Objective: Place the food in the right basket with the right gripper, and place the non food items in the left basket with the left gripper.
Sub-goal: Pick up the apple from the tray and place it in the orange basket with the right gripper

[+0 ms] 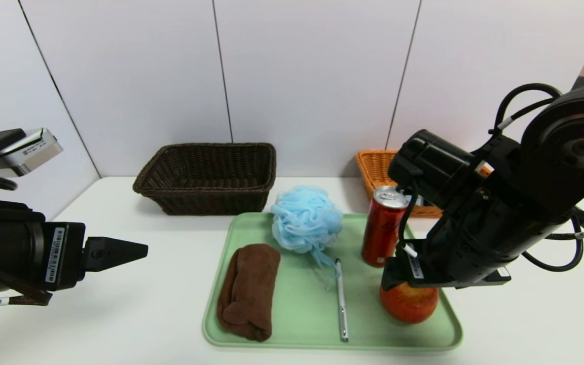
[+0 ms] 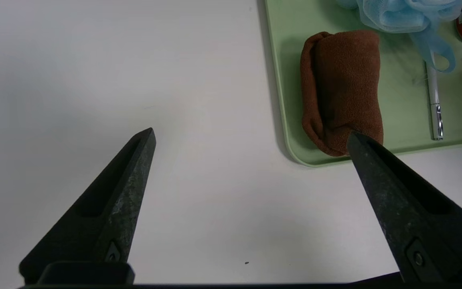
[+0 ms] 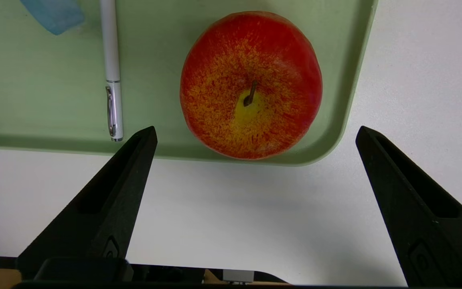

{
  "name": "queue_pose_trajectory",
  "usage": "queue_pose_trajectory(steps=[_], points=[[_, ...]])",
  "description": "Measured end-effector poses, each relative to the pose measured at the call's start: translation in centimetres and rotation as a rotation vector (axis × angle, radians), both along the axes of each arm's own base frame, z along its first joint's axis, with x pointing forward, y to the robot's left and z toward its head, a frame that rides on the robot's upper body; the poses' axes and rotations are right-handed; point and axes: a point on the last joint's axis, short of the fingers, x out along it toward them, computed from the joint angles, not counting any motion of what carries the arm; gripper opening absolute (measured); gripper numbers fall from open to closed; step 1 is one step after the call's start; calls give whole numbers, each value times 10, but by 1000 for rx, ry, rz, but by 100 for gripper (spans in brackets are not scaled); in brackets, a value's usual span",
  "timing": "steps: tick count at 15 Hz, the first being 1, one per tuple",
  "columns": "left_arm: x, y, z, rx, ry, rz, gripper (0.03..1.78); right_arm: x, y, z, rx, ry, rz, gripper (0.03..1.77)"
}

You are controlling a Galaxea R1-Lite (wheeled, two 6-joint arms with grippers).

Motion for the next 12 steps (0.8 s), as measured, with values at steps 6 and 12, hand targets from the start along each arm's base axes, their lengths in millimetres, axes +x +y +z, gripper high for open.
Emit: queue_pose_trajectory(steps=[6, 12], points=[[1, -5, 2, -6, -21, -31, 169, 19, -5, -19, -28, 59, -51, 171], [2, -9, 1, -4, -15, -49, 169, 25, 3, -29, -23, 81, -34, 171]])
